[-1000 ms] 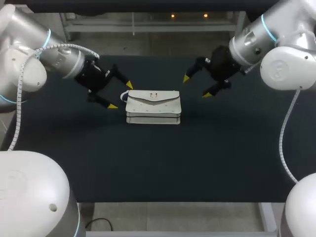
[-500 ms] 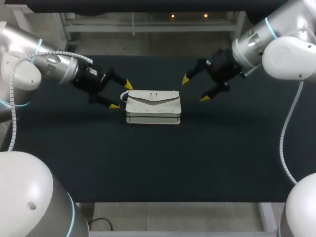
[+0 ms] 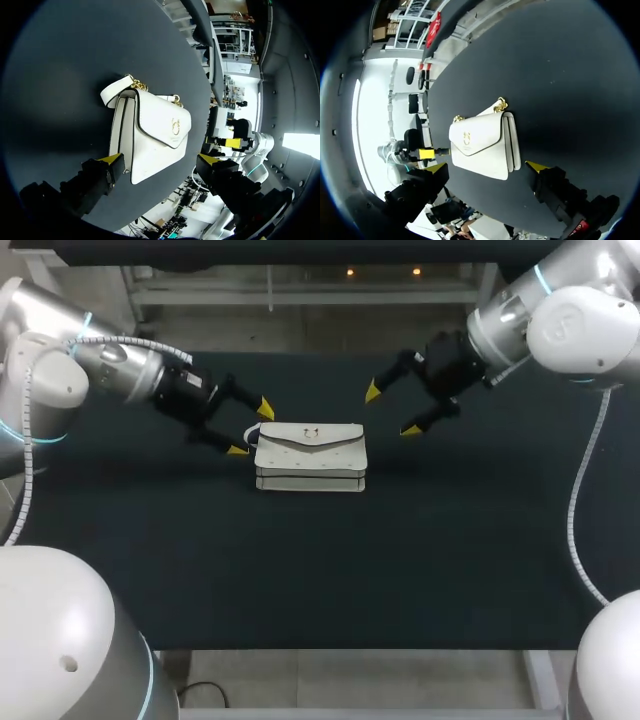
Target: Pick up the bag, open it, inspect its contents, close it, and place it on the opposite side
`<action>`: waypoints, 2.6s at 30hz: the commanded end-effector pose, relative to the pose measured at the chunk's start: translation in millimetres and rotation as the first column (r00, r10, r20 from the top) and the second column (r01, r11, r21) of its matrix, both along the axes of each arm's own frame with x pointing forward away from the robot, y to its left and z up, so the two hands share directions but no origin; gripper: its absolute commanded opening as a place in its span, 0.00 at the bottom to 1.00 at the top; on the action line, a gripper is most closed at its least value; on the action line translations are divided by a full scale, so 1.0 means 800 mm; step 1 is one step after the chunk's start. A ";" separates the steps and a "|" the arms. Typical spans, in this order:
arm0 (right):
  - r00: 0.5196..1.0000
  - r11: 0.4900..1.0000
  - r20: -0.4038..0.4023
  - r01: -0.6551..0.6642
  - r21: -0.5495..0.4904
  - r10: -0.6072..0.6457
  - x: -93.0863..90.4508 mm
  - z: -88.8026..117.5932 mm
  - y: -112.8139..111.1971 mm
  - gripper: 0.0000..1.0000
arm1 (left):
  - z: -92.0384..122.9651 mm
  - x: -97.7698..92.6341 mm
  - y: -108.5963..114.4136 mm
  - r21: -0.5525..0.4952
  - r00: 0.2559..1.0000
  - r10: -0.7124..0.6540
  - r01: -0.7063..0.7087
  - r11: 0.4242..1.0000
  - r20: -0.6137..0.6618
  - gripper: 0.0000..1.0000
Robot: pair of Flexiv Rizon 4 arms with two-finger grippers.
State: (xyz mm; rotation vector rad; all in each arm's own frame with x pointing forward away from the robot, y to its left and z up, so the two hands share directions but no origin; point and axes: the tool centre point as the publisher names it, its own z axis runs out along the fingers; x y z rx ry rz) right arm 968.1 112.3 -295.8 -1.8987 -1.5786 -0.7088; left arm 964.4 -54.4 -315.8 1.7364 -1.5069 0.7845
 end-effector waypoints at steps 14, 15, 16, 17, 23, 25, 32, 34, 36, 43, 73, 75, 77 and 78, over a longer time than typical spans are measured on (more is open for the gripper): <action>0.999 0.953 -0.045 -0.007 0.303 0.021 0.035 -0.054 0.026 1.00 | -0.021 0.026 0.001 -0.111 1.000 -0.013 0.012 0.994 -0.002 1.00; 0.998 0.946 -0.048 -0.015 0.324 0.032 0.036 -0.055 0.028 1.00 | -0.022 0.027 0.001 -0.114 1.000 -0.013 0.013 0.993 -0.004 1.00; 0.998 0.943 -0.052 -0.015 0.331 0.034 0.036 -0.057 0.030 1.00 | -0.023 0.027 0.002 -0.120 1.000 -0.012 0.011 0.993 -0.002 1.00; 0.998 0.944 -0.054 -0.014 0.331 0.033 0.037 -0.059 0.032 1.00 | -0.024 0.027 0.002 -0.130 1.000 -0.013 0.013 0.991 -0.004 1.00; 0.996 0.935 -0.073 -0.028 0.354 0.058 0.037 -0.071 0.040 0.94 | -0.029 0.027 0.001 -0.144 1.000 -0.029 0.029 0.989 0.000 0.84; 0.995 0.931 -0.076 -0.032 0.364 0.063 0.037 -0.073 0.041 0.90 | -0.030 0.027 0.000 -0.150 0.999 -0.034 0.034 0.988 0.005 0.79; 0.994 0.926 -0.078 -0.041 0.375 0.075 0.035 -0.074 0.045 0.83 | -0.036 0.026 -0.010 -0.156 0.999 -0.040 0.043 0.987 0.021 0.71; 0.994 0.924 -0.078 -0.046 0.379 0.082 0.034 -0.075 0.047 0.81 | -0.039 0.026 -0.013 -0.163 0.999 -0.041 0.045 0.986 0.028 0.69; 0.993 0.923 -0.080 -0.050 0.381 0.086 0.034 -0.077 0.050 0.81 | -0.040 0.026 -0.015 -0.170 0.999 -0.039 0.044 0.985 0.032 0.67; 0.990 0.919 -0.100 -0.056 0.390 0.103 0.032 -0.088 0.058 0.82 | -0.051 0.033 -0.019 -0.165 0.999 -0.001 0.007 0.986 0.037 0.50; 0.990 0.907 -0.109 -0.038 0.419 0.092 0.028 -0.097 0.059 0.73 | -0.055 0.033 -0.010 -0.178 0.998 0.042 -0.033 0.983 0.047 0.85; 0.990 0.908 -0.106 -0.040 0.418 0.092 0.027 -0.096 0.060 0.66 | -0.055 0.033 -0.010 -0.178 0.998 0.043 -0.034 0.983 0.049 0.49; 0.990 0.907 -0.105 -0.040 0.419 0.092 0.026 -0.097 0.061 0.49 | -0.057 0.035 -0.009 -0.180 0.998 0.046 -0.037 0.983 0.048 0.04; 0.990 0.906 -0.105 -0.040 0.420 0.093 0.027 -0.098 0.062 0.42 | -0.058 0.035 -0.009 -0.181 0.998 0.048 -0.039 0.983 0.046 0.00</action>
